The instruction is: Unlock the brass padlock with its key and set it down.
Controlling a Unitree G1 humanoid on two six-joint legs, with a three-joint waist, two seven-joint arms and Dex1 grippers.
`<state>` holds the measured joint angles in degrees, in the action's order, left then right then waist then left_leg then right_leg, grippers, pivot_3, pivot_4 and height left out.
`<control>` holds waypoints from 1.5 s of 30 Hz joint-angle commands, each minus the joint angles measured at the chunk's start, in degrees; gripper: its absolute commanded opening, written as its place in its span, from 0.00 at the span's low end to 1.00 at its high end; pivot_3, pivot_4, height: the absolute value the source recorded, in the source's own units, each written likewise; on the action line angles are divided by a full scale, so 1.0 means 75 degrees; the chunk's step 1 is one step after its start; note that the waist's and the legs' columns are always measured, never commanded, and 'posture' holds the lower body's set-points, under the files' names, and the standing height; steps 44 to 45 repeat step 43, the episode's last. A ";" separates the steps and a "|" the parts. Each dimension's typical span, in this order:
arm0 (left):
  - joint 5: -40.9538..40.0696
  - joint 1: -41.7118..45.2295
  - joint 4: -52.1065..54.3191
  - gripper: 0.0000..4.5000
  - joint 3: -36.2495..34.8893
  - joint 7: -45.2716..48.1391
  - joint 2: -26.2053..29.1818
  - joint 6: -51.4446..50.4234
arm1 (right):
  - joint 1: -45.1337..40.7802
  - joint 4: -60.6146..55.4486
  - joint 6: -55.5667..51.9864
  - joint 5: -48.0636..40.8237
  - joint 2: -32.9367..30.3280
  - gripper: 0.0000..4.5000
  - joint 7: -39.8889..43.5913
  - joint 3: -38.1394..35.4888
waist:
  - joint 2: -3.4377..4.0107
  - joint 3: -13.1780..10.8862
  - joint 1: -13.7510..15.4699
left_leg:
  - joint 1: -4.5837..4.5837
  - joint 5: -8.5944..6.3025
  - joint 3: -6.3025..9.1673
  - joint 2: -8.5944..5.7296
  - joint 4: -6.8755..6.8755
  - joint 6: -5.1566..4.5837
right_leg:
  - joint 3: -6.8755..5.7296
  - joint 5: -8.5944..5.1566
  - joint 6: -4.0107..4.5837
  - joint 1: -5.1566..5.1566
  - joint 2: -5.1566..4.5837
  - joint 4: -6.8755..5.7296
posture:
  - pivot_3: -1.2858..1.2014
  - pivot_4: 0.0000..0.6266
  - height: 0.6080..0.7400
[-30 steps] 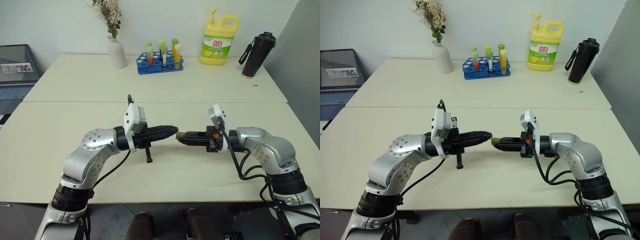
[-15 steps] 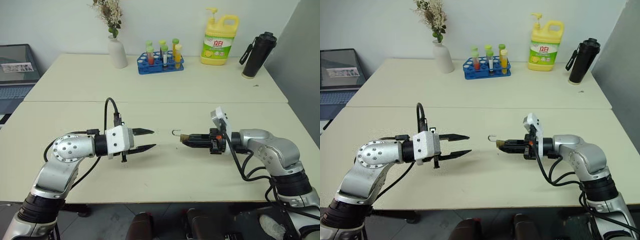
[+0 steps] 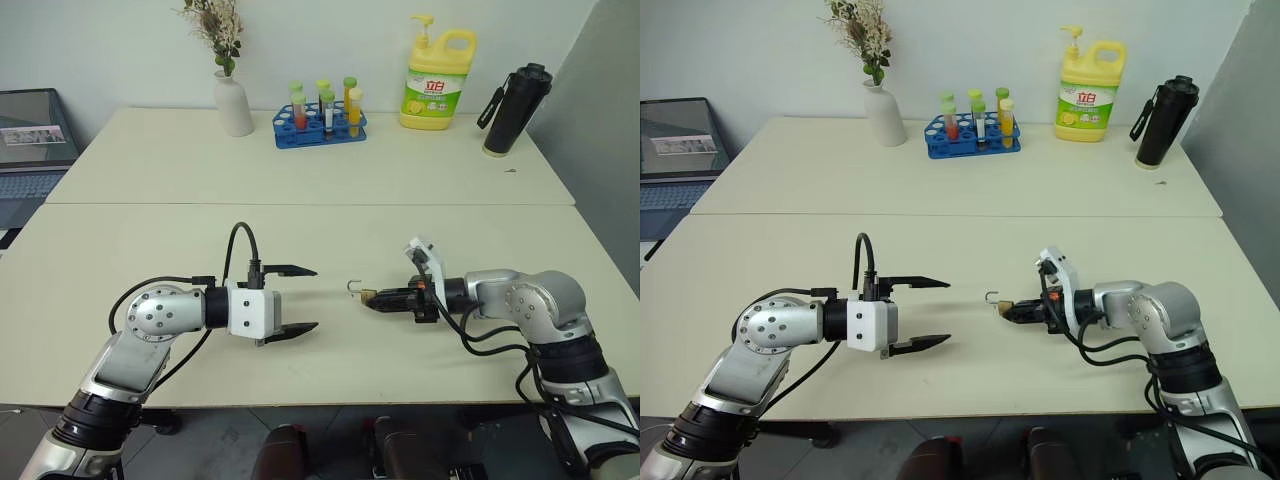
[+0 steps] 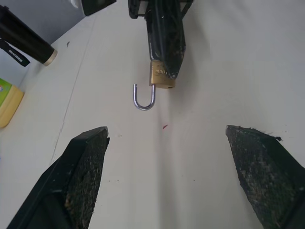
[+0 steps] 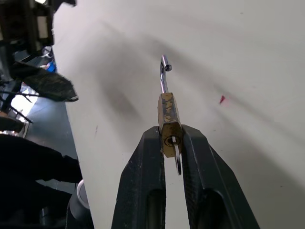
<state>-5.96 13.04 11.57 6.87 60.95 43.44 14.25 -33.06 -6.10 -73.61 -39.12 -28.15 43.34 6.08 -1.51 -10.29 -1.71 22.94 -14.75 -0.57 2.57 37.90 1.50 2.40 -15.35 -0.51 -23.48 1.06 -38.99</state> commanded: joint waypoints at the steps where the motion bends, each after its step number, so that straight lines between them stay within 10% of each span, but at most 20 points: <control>1: -0.0139 -0.0010 0.0206 0.92 -0.0026 0.0047 0.0061 0.0075 | -0.0240 0.0040 -0.0223 -0.0090 0.0140 0.04 -0.0230 -0.0242 | 0.0000 0.0000 -0.0002 | 0.0001 0.0000 0.0001 0.0000 0.0000 0.0000 | -0.0001 0.0000 0.0000 0.0000 0.0000 0.0000 | 0.52 0.24 1.00; 11: -0.0235 -0.0100 0.0369 0.92 -0.0001 0.0056 0.0003 -0.0098 | -0.0494 0.1019 -0.0534 0.0209 0.0515 0.04 -0.0768 -0.0124 | 0.0000 0.0000 -0.0012 | 0.0002 0.0000 0.0000 -0.0001 0.0000 0.0000 | -0.0001 0.0000 0.0000 -0.0001 0.0001 0.0001 | 0.52 0.24 1.00; 24: -0.0445 -0.0356 0.0406 0.92 -0.0356 -0.0325 -0.0109 -0.0826 | -0.0039 0.0316 0.1347 0.1272 -0.1157 0.99 0.0133 0.0839 | -0.0001 0.0001 0.0013 | 0.0001 0.0000 0.0002 -0.0008 0.0002 -0.0001 | -0.0004 -0.0001 -0.0003 0.0002 0.0000 0.0003 | 0.52 0.24 1.00; 35: -0.0815 -0.1212 0.1022 0.92 -0.1072 -0.0537 0.0382 -0.2637 | 0.1580 -0.0511 0.6805 0.2930 -0.2985 0.99 0.2040 0.0596 | 0.0001 -0.0004 -0.0049 | -0.0006 -0.0001 -0.0001 0.0006 -0.0003 -0.0001 | 0.0000 -0.0006 -0.0009 -0.0001 0.0001 0.0001 | 0.52 0.24 1.00; 45: -0.1698 -0.1151 0.1453 0.92 -0.1233 -0.0375 0.0415 -0.3471 | 0.1508 -0.0512 0.6804 0.2505 -0.2736 0.99 0.2510 0.0143 | 0.0000 -0.0004 -0.0004 | -0.0005 0.0000 0.0000 0.0000 0.0001 0.0000 | -0.0002 -0.0005 -0.0008 0.0004 -0.0003 0.0003 | 0.52 0.24 1.00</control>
